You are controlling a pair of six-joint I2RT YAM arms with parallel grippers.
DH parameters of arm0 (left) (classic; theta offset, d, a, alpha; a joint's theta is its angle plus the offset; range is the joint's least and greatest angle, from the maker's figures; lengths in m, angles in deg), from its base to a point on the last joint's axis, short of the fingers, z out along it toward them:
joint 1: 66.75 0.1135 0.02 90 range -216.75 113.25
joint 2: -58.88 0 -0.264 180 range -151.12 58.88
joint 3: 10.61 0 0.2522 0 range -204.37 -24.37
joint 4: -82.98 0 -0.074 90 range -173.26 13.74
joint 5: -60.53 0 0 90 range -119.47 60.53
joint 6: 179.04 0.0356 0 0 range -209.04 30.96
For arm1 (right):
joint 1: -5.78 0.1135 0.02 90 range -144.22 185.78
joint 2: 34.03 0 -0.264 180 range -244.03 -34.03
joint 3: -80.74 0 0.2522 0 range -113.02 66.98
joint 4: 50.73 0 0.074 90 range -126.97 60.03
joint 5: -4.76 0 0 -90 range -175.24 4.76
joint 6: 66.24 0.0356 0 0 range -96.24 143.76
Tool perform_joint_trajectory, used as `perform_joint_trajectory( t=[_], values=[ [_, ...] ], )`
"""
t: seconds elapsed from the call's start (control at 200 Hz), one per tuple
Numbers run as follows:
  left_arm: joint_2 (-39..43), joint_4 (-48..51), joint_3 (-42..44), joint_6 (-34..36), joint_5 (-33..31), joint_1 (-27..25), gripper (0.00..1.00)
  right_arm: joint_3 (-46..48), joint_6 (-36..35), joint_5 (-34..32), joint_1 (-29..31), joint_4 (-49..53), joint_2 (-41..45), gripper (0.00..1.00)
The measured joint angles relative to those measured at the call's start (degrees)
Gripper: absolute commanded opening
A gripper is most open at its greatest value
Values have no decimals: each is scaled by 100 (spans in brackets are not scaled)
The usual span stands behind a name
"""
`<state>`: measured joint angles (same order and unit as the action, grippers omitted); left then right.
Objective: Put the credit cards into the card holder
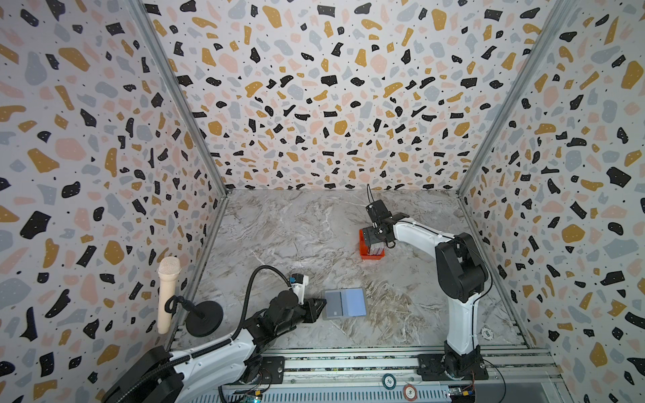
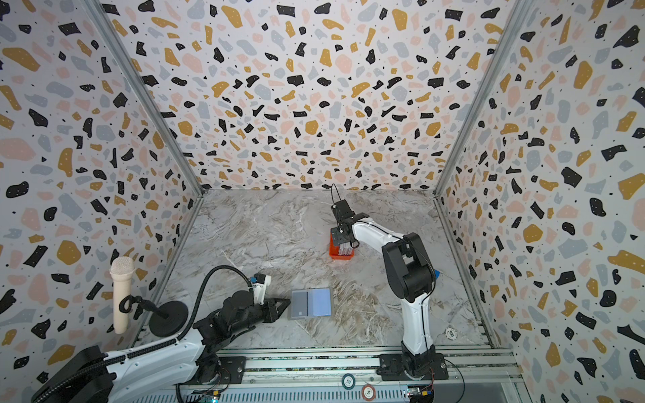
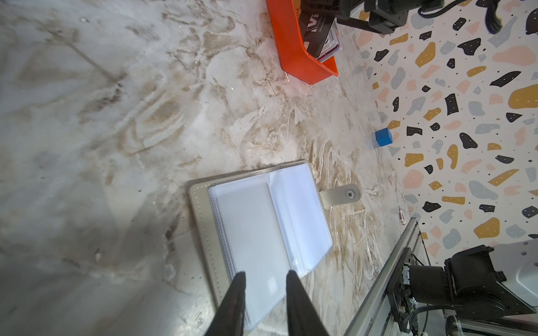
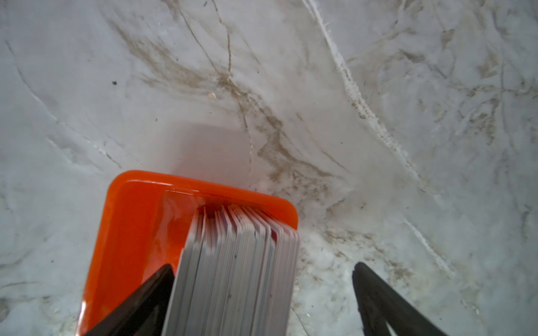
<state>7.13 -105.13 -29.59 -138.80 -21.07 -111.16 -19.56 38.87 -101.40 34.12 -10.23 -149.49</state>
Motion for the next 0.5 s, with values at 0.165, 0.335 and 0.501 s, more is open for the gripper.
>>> perform_joint_trajectory(
  t=[0.165, 0.335, 0.501],
  values=[
    [2, 0, 24, 0, 0, 4, 27, 0, -24, -28, -48, 72, 111, 91],
    [4, 0, 24, 0, 0, 4, 27, 0, -31, -20, -52, 87, 116, 78],
    [9, 0, 26, 0, -4, 4, 27, 0, -70, -7, -37, 92, 116, 62]
  ],
)
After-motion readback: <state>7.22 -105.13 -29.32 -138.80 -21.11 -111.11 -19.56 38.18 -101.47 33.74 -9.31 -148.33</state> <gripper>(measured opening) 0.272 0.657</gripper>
